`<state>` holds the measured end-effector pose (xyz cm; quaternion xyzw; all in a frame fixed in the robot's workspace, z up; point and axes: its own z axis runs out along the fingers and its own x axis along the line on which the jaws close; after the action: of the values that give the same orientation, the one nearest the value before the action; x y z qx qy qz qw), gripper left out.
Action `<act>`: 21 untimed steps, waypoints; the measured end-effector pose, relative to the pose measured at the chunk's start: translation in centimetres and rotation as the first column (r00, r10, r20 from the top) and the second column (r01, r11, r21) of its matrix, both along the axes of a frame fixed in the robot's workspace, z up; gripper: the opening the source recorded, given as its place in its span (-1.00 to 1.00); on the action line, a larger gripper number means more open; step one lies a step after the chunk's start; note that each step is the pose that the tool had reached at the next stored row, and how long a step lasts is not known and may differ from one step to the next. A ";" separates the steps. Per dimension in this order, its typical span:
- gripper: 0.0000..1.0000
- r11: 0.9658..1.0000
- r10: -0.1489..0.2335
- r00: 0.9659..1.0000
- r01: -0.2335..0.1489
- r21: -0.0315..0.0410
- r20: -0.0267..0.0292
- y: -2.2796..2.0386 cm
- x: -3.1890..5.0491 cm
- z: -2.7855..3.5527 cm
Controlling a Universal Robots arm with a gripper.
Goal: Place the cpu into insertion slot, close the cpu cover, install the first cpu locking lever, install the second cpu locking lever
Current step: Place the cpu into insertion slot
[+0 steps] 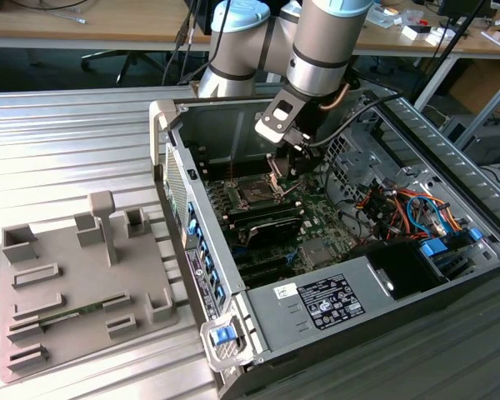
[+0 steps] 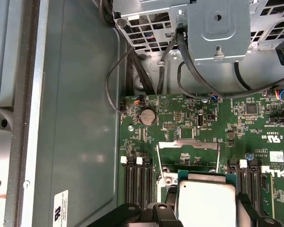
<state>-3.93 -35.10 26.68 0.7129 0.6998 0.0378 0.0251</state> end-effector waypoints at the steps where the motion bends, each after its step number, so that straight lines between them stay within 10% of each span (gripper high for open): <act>1: 0.09 1.000 0.000 1.000 0.000 0.000 0.000 0.00 -0.01 -0.01; 21: 0.09 1.000 0.000 1.000 0.000 0.000 0.000 0.00 -0.24 -0.34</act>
<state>-4.16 -35.10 26.34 0.7130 0.6997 0.0378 0.0251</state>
